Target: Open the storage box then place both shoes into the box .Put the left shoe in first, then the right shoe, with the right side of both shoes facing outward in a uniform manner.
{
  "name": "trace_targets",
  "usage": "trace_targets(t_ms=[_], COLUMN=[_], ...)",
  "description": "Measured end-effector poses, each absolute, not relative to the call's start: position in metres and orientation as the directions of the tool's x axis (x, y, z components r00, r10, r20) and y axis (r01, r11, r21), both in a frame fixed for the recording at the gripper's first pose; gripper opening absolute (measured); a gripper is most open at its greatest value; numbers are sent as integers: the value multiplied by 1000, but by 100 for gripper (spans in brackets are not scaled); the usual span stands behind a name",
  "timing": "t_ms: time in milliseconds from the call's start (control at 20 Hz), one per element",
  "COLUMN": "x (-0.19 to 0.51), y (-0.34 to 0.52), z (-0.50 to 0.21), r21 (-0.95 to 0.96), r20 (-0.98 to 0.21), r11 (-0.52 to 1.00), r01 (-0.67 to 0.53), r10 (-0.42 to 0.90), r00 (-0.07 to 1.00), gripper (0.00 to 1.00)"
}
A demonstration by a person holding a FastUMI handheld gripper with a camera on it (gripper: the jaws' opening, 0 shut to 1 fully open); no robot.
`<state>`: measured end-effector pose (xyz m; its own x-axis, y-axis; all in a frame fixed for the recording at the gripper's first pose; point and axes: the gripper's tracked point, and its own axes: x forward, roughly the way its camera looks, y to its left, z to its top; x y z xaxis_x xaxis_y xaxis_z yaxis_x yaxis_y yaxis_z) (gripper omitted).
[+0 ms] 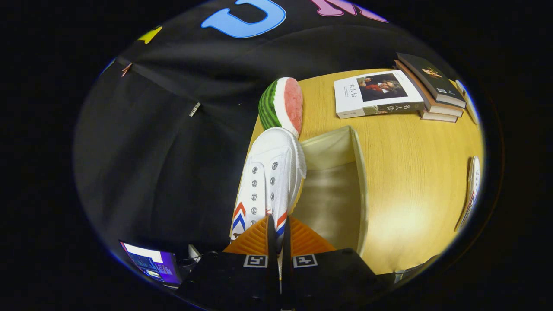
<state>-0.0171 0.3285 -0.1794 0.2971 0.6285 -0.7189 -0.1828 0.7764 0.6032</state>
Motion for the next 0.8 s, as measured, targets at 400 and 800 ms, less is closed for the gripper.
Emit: trace_targets(t_ms=[400, 800], x=[-31, -20], y=[351, 325], z=[-200, -150], r21=[628, 637], r20=[-727, -656], r11=[764, 736], r01=[-150, -229], r10=[644, 674], r00=[238, 340], gripper=[8, 99])
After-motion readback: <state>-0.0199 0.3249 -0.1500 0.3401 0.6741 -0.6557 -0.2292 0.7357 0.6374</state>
